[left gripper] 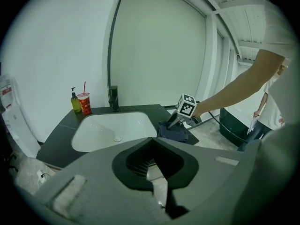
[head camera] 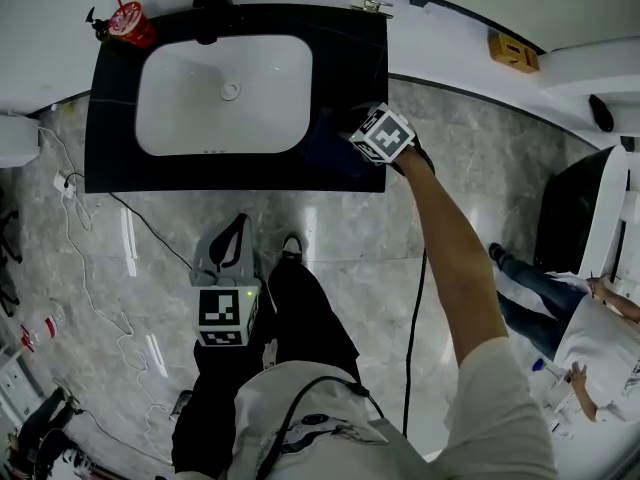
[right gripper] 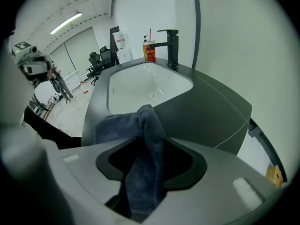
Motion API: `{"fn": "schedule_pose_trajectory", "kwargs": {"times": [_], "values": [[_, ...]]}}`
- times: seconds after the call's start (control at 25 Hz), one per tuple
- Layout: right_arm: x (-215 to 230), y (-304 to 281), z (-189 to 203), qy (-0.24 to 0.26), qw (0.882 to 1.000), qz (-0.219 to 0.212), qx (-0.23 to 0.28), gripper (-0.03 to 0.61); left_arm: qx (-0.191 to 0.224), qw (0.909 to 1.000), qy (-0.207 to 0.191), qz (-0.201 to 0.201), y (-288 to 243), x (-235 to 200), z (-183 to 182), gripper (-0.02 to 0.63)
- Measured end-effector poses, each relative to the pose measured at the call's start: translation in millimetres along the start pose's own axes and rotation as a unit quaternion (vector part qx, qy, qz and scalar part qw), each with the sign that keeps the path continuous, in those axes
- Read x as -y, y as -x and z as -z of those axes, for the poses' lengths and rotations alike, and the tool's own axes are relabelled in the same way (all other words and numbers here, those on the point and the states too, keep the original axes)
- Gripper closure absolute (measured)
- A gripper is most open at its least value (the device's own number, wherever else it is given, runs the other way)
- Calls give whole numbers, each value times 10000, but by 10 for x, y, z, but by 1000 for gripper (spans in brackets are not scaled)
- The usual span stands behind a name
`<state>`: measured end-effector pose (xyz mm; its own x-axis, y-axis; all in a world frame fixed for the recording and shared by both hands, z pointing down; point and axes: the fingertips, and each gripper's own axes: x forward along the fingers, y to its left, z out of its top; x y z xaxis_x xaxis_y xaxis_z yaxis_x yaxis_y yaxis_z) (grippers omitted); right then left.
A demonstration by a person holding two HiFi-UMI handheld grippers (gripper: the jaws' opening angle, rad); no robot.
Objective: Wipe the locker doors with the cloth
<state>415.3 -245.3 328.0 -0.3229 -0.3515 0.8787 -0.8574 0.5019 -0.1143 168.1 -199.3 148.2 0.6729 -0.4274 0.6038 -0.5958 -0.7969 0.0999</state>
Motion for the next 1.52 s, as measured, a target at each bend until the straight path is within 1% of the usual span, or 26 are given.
{"fn": "schedule_pose_trajectory", "kwargs": {"times": [0.08, 0.16, 0.2, 0.24, 0.32, 0.4, 0.56, 0.72, 0.88, 0.96, 1.12, 1.2, 1.32, 1.52], "values": [[-54, -2, 8, -99, 9999, -89, 86, 419, 9, 10000, 49, -5, 14, 2, 8, 611], [-93, 3, 16, -176, 9996, -133, 150, 493, 40, 10000, 36, 1, 28, 8, 0, 611], [-107, 3, 18, -183, 9996, -124, 161, 514, 50, 10000, 30, 11, 37, 13, -3, 611], [-116, 5, 21, -192, 9996, -105, 161, 522, 54, 10000, 34, 26, 48, 21, -5, 611], [-131, 27, 24, -262, 9995, -72, 181, 528, 63, 10000, 42, 41, 75, 31, -12, 611], [-152, 107, -22, -371, 9987, -36, 340, 529, 92, 9999, 33, 37, 107, 24, -28, 611], [-247, 477, -182, -538, 9935, 193, 980, 528, 188, 9998, 26, 5, 188, 12, -83, 611], [-406, 1005, -323, -623, 9815, 674, 1682, 528, 403, 9992, 29, -32, 297, 25, -225, 611], [-655, 1568, -414, -693, 9654, 1143, 2240, 528, 642, 9979, -56, -5, 446, 88, -401, 611], [-812, 1809, -432, -679, 9588, 1300, 2433, 528, 751, 9971, -130, 34, 521, 123, -471, 611], [-1171, 2163, -398, -553, 9494, 1538, 2683, 528, 943, 9949, -326, 118, 693, 151, -537, 611], [-1381, 2270, -366, -530, 9453, 1613, 2785, 528, 1016, 9939, -416, 130, 801, 127, -506, 611], [-1725, 2356, -338, -467, 9412, 1679, 2894, 528, 1119, 9927, -423, 143, 993, 71, -386, 611], [-2237, 2345, -292, -332, 9363, 1811, 2990, 528, 1119, 9927, -417, 147, 1322, -28, 4, 611]]}}
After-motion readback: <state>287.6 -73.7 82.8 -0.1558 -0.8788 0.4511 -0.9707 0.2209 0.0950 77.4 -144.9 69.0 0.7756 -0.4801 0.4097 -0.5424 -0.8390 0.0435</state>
